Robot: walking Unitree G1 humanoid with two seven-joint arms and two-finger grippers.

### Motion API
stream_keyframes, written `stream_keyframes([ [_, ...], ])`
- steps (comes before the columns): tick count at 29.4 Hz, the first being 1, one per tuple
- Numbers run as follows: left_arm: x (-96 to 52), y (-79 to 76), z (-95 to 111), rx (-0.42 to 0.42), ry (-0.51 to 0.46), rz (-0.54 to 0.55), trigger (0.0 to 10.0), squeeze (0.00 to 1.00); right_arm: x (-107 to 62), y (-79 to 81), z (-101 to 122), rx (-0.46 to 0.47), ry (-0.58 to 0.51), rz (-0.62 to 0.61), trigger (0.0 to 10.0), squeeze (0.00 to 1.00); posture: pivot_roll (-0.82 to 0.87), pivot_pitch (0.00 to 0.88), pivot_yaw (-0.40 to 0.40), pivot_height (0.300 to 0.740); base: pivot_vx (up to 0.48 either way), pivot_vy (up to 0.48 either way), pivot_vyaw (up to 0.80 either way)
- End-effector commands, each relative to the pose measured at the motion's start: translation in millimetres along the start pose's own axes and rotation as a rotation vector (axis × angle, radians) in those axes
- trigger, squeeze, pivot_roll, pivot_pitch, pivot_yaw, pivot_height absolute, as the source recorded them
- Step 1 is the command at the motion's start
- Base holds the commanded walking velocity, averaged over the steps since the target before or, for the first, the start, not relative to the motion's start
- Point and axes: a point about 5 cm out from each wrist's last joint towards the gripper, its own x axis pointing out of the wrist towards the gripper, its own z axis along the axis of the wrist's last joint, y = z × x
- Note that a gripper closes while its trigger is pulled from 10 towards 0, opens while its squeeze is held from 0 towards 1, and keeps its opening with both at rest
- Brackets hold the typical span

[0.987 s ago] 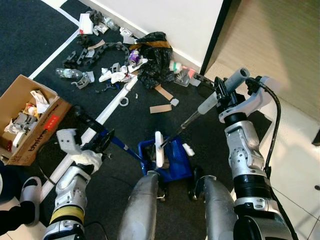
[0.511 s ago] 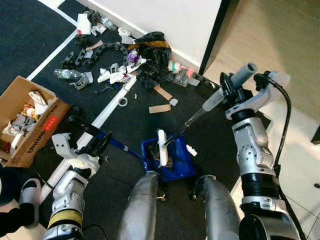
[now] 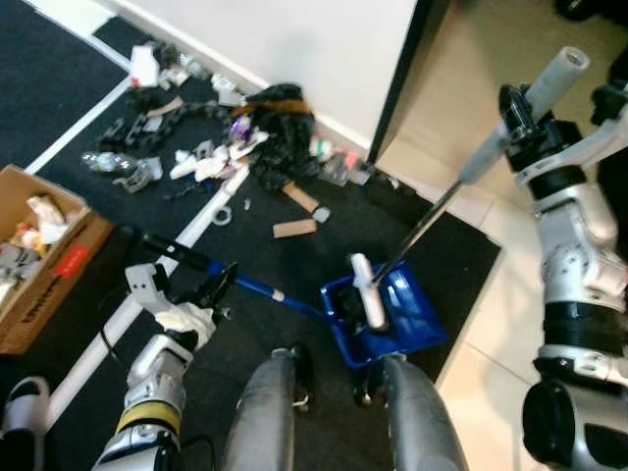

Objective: Sweep floor

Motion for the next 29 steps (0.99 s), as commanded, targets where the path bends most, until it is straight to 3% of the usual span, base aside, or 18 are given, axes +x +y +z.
stream_keyframes([
  [1, -1.1, -6.8, -14.8, -0.075, 0.017, -0.058, 10.0, 0.00, -1.2, 2.0, 2.2, 0.029, -0.027, 0.031, 10.0, 0.00, 0.03, 0.158, -0.064, 0.740, 0.000, 0.000, 0.00],
  [10, 2.5, -4.4, -17.6, -0.005, 0.054, -0.004, 10.0, 0.00, -1.4, -14.6, 19.4, -0.068, -0.085, -0.017, 10.0, 0.00, 0.04, 0.115, -0.053, 0.740, 0.000, 0.000, 0.00],
  [11, 2.4, 0.5, -17.7, 0.051, 0.079, 0.070, 10.0, 0.00, -2.1, -20.9, 25.4, -0.110, -0.105, -0.044, 10.0, 0.00, 0.05, 0.104, -0.047, 0.740, 0.000, 0.000, 0.00],
  [16, 0.0, 8.1, -11.4, 0.125, 0.090, 0.140, 10.0, 0.00, -4.5, -32.5, 33.5, -0.159, -0.135, -0.098, 10.0, 0.00, 0.06, 0.082, -0.040, 0.740, 0.000, 0.000, 0.00],
  [22, -2.0, 14.4, -4.0, 0.168, 0.089, 0.185, 10.0, 0.00, -6.5, -41.5, 33.7, -0.167, -0.146, -0.142, 10.0, 0.00, 0.07, 0.064, -0.039, 0.740, 0.000, 0.000, 0.00],
  [29, -1.5, 20.0, 8.0, 0.232, 0.061, 0.232, 10.0, 0.00, -15.0, -60.5, 18.0, -0.206, -0.083, -0.236, 10.0, 0.00, 0.08, 0.038, -0.044, 0.740, 0.000, 0.000, 0.00],
])
